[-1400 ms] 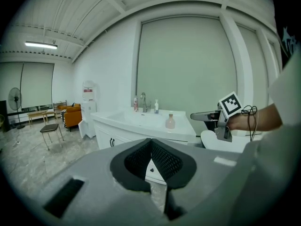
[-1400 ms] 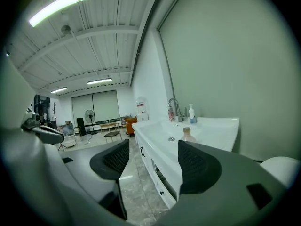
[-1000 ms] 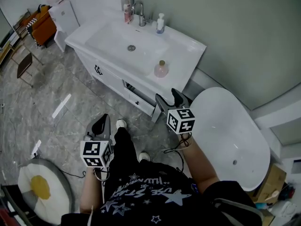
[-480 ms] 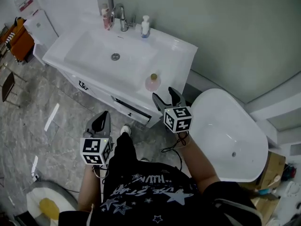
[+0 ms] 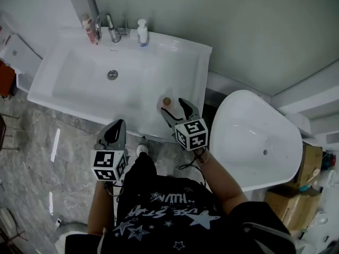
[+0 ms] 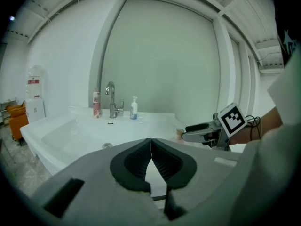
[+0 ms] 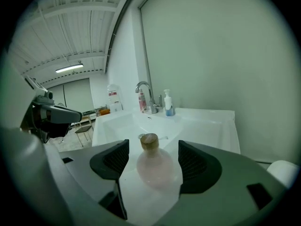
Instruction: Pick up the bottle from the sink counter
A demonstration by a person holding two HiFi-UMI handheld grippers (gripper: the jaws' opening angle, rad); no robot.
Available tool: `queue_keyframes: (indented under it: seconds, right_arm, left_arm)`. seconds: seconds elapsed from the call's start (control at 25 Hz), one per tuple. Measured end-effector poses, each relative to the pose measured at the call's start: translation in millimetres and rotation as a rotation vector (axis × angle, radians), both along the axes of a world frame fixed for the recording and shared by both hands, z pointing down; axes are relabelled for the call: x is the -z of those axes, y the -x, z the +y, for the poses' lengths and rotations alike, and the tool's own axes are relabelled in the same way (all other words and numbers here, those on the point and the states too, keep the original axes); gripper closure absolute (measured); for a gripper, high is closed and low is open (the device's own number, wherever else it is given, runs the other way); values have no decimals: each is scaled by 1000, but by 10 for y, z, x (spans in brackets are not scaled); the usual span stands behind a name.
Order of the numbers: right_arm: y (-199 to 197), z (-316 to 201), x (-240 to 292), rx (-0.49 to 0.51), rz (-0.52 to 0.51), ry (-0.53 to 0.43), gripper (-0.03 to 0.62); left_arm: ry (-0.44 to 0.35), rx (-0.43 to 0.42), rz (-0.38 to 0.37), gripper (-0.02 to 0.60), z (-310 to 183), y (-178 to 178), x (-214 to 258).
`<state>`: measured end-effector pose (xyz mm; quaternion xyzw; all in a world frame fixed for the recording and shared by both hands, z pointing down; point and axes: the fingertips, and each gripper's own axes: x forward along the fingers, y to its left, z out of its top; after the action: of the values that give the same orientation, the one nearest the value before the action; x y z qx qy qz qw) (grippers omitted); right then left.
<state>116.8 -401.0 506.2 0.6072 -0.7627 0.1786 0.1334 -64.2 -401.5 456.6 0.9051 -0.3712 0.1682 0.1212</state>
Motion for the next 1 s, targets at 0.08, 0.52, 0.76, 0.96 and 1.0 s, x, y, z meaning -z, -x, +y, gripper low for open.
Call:
queue_keyframes:
  seconds: [0.08, 0.52, 0.76, 0.96, 1.0]
  right_arm:
    - [-9, -46, -69, -7, 8, 22, 283]
    - [39, -260, -214, -4, 57, 44, 372]
    - [126, -325, -215, 31, 150, 39, 437]
    - [106, -358, -230, 26, 143, 52, 450]
    - [104, -358, -230, 25, 141, 56, 450]
  left_arm:
    - [14, -40, -5, 563, -113, -95, -29]
    - [55, -134, -14, 563, -497, -294, -195]
    - [73, -151, -14, 563, -594, -351, -244]
    - [74, -148, -16, 563, -591, -362, -262]
    - [73, -147, -18, 563, -579, -357, -265]
